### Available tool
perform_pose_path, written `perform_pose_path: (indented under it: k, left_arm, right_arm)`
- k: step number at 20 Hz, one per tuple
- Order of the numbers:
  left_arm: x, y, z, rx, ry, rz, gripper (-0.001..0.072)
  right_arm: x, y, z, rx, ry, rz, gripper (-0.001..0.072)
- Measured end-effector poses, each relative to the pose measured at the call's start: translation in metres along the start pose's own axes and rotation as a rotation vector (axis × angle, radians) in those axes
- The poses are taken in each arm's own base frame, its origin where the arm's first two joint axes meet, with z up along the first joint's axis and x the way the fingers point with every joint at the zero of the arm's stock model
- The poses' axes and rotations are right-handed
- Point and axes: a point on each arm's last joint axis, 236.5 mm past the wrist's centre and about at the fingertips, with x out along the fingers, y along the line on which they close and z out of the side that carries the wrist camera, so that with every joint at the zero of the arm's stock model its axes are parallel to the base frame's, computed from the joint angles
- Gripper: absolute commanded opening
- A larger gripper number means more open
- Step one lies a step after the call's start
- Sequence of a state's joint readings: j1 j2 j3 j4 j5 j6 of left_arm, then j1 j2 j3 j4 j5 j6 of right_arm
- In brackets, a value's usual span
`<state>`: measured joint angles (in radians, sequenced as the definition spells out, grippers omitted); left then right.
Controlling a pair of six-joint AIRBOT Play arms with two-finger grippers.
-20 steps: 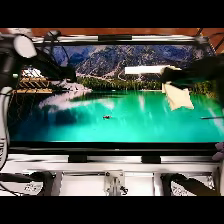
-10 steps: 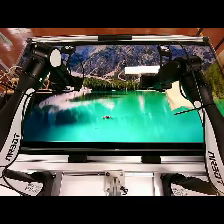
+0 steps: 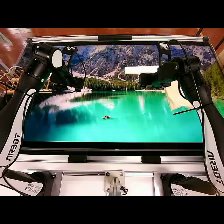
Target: Fold the shirts.
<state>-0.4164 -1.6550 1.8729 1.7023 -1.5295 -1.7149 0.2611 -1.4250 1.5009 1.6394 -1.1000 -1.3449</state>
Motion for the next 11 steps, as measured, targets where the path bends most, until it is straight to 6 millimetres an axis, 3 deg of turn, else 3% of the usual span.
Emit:
perform_pose_path:
  k: [11]
  left_arm:
    - [0.0,0.0,0.0,0.003,0.0,0.0,0.0695]
  right_arm:
    - [-0.002,0.008,0.033,0.0,-0.142,0.033,0.061]
